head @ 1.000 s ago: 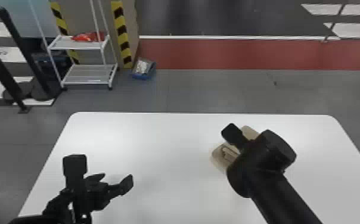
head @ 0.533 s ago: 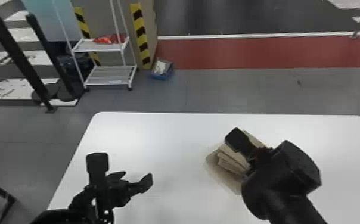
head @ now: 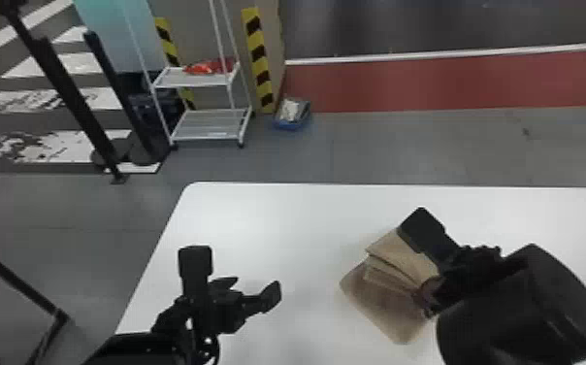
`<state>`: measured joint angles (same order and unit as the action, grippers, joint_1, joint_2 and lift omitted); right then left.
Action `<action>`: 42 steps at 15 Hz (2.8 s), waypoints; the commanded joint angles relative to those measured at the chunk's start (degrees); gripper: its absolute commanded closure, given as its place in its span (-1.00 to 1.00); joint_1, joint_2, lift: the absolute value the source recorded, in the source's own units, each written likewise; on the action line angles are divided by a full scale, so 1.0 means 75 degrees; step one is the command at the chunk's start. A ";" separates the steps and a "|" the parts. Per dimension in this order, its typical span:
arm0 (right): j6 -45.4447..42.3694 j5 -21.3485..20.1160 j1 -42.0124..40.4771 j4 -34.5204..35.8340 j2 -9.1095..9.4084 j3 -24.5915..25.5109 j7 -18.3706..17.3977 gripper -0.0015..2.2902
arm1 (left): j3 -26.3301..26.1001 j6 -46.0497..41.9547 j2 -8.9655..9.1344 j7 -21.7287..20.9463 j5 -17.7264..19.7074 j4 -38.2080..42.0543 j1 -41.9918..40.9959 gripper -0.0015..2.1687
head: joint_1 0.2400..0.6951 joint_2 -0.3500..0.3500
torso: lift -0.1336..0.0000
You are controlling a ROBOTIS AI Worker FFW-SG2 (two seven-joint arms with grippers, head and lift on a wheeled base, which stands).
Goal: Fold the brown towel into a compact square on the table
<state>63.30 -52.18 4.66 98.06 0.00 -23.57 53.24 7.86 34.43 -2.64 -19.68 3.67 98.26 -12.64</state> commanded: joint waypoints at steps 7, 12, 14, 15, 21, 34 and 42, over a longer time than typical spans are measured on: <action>-0.0078 0.0208 0.0199 0.0250 0.0007 0.0706 -0.0032 0.16 | -0.1189 -0.0236 0.0058 -0.0317 0.0085 -0.0832 0.0420 -0.96 | 1.00 0.23 | 1.00; -0.0078 0.0243 0.0398 0.0145 0.0007 0.0788 -0.0091 0.16 | -0.2115 -0.0681 0.0082 -0.0165 0.0050 -0.1242 0.0666 -0.96 | 1.00 -0.07 | 1.00; -0.0054 0.0360 0.0468 0.0086 0.0007 0.0823 -0.0091 0.16 | -0.2244 -0.1033 0.0082 -0.0188 0.0050 -0.1582 0.0841 -0.96 | 1.00 -0.13 | 1.00; -0.0078 0.0372 0.0492 0.0051 0.0007 0.0870 -0.0091 0.16 | -0.2267 -0.1291 0.0082 -0.0305 0.0050 -0.1664 0.0853 -0.96 | 1.00 -0.15 | 1.00; -0.0148 0.0395 0.0527 -0.0101 0.0007 0.0952 -0.0173 0.16 | -0.2361 -0.2462 0.0094 -0.0821 0.0015 -0.2508 0.1404 -0.92 | 1.00 -0.26 | 1.00; -0.0125 0.0442 0.0738 -0.0406 0.0007 0.1010 -0.0302 0.16 | -0.2912 -0.5392 0.0035 0.0035 -0.1837 -0.4441 0.2025 -0.92 | 1.00 -0.26 | 1.00; -0.0125 0.0536 0.0703 -0.0383 0.0007 0.1010 -0.0290 0.16 | -0.3298 -0.6541 0.0023 0.1124 -0.2763 -0.5941 0.2693 -0.92 | 1.00 -0.31 | 1.00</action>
<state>62.40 -48.23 9.94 95.11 0.00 -16.01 51.02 -17.00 -14.29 -2.25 -11.36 -16.73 54.42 7.30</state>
